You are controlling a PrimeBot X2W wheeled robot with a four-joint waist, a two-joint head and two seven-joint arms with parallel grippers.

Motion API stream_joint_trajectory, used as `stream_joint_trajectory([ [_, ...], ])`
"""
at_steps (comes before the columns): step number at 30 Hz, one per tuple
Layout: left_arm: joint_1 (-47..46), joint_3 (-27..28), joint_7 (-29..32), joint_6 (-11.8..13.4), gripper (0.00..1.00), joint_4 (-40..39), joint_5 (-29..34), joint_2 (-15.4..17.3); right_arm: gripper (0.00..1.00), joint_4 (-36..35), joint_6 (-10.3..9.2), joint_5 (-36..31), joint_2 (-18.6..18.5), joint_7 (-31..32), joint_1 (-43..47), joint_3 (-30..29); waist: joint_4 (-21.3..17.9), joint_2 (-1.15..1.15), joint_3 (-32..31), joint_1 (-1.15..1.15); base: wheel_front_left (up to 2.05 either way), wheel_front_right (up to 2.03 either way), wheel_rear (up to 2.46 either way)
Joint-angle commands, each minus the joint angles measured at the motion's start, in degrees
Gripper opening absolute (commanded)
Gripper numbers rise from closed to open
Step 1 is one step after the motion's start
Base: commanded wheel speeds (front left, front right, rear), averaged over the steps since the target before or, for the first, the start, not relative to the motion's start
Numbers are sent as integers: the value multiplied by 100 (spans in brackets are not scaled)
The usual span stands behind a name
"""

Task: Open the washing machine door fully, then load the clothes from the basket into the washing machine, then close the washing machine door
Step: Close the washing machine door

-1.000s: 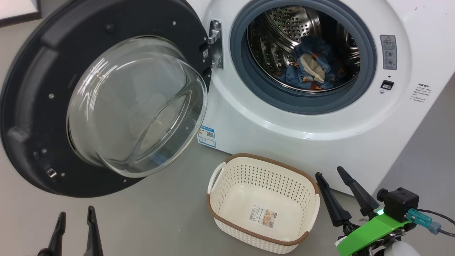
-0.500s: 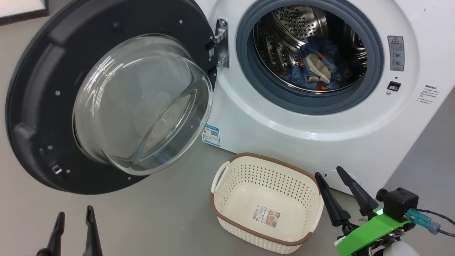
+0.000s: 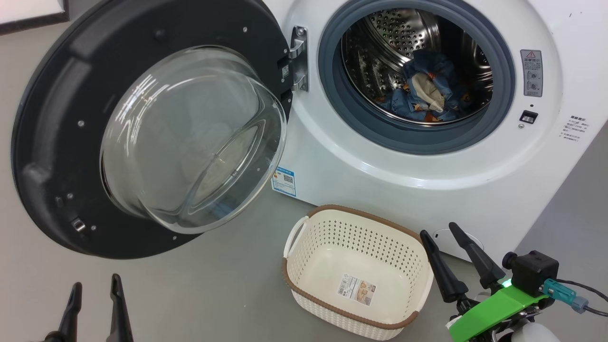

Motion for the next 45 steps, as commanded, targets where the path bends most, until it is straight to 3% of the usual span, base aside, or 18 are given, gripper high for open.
stream_joint_trajectory([
  [1,-140,176,8,47,100,-168,-38,102,100,-154,9,48,-26,-26,-8,103,0,0,2,0,0,0,0],
  [7,-189,194,42,32,100,-244,-95,170,100,-143,9,56,-18,-26,26,87,27,0,-13,0,0,0,0],
  [8,-207,193,61,22,80,-274,-98,198,100,-143,9,57,-19,-26,30,87,32,0,-13,0,0,0,0],
  [9,-227,198,72,16,54,-317,-100,226,100,-145,9,59,-20,-26,32,86,36,0,-10,0,0,0,0],
  [10,-250,206,90,9,42,-362,-101,261,100,-147,9,59,-22,-26,32,82,41,0,-6,0,0,0,0],
  [12,-310,226,136,-13,9,-465,-112,341,100,-152,9,56,-29,-26,33,72,58,0,2,0,0,0,0],
  [13,-346,237,165,-34,0,-516,-120,391,100,-155,9,54,-33,-26,34,66,66,0,8,0,0,0,0],
  [22,-1006,604,753,-225,0,-1176,-661,889,100,-176,9,41,-54,-26,5,44,106,0,108,0,0,0,0],
  [30,-2024,1104,1508,-302,0,-1202,-1754,1187,100,-203,9,35,-79,-26,-66,46,61,0,283,0,0,0,0],
  [37,-3222,1698,2337,-193,0,-321,-2860,1650,100,-224,9,37,-115,-26,-140,51,-43,0,445,0,0,0,0],
  [40,-3798,1984,2671,-112,0,403,-3296,1949,100,-224,9,39,-133,-26,-197,80,-126,0,532,0,0,0,0],
  [45,-4349,2214,3000,-31,0,1287,-3680,2249,100,-225,9,38,-165,-26,-249,112,-237,0,634,0,0,0,0],
])
